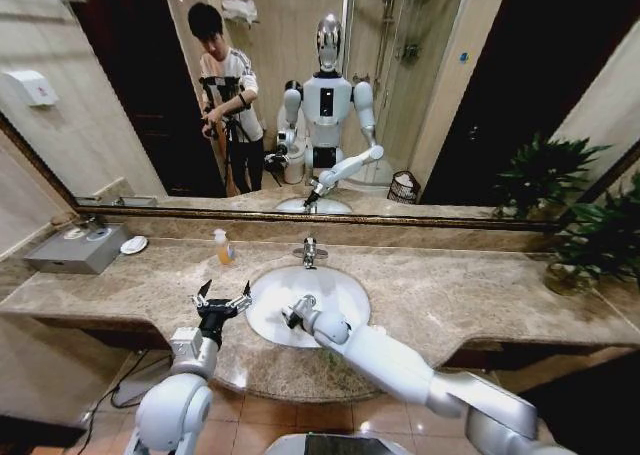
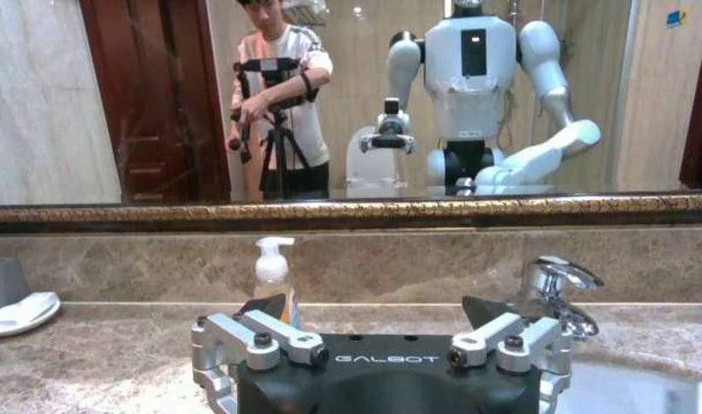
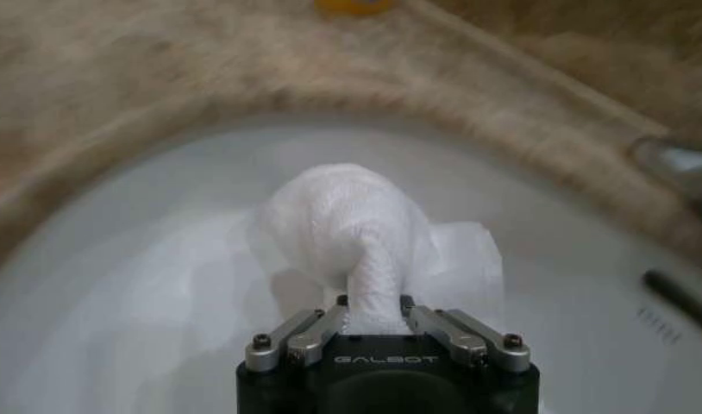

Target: Pick up the towel from the sink counter and wipe the mirror surface.

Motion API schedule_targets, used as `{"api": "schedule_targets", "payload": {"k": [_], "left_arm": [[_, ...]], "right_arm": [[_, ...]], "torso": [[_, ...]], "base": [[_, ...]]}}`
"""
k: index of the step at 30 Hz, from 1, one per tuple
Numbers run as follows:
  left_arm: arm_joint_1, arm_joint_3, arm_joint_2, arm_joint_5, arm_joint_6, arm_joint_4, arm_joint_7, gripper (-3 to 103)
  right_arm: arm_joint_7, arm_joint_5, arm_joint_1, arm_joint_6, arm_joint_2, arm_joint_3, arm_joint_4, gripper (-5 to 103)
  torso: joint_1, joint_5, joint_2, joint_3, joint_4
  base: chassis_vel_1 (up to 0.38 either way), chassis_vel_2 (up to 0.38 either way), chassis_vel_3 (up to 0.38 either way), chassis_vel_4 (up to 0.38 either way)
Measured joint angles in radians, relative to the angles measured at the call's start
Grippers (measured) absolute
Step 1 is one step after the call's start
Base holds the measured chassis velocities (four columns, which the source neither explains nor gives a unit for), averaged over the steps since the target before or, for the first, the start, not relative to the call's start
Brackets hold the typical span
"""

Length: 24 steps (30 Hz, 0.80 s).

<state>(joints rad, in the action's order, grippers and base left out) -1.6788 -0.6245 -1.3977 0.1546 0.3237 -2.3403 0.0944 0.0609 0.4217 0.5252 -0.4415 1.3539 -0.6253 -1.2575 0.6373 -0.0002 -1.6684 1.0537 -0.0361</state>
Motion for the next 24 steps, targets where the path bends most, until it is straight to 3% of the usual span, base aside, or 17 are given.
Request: {"api": "schedule_targets", "payload": {"k": [6,10,15,24], "left_arm": [[0.000,0.000,0.000,0.000,0.000,0.000,0.000,100],[0.000,0.000,0.000,0.000,0.000,0.000,0.000,100],[0.000,0.000,0.000,0.000,0.000,0.000,0.000,100],[0.000,0.000,0.000,0.000,0.000,0.000,0.000,100]], "right_arm": [[0.019,-0.039,-0.033,0.067,0.045,0.047,0.118,12],[0.009,-0.045,-0.025,0.070,0.035,0.045,0.106,12],[-0.037,-0.061,0.029,0.041,-0.025,-0.008,-0.027,12],[-0.028,0.002,0.061,-0.061,-0.118,-0.055,-0.212,12]], "torso": [[0.000,0.0000,0.000,0.000,0.0003],[0.000,0.0000,0.000,0.000,0.0003],[0.000,0.0000,0.000,0.000,0.0004],[0.000,0.0000,0.000,0.000,0.0004]], "base": [[0.000,0.000,0.000,0.000],[0.000,0.000,0.000,0.000],[0.000,0.000,0.000,0.000],[0.000,0.000,0.000,0.000]]}}
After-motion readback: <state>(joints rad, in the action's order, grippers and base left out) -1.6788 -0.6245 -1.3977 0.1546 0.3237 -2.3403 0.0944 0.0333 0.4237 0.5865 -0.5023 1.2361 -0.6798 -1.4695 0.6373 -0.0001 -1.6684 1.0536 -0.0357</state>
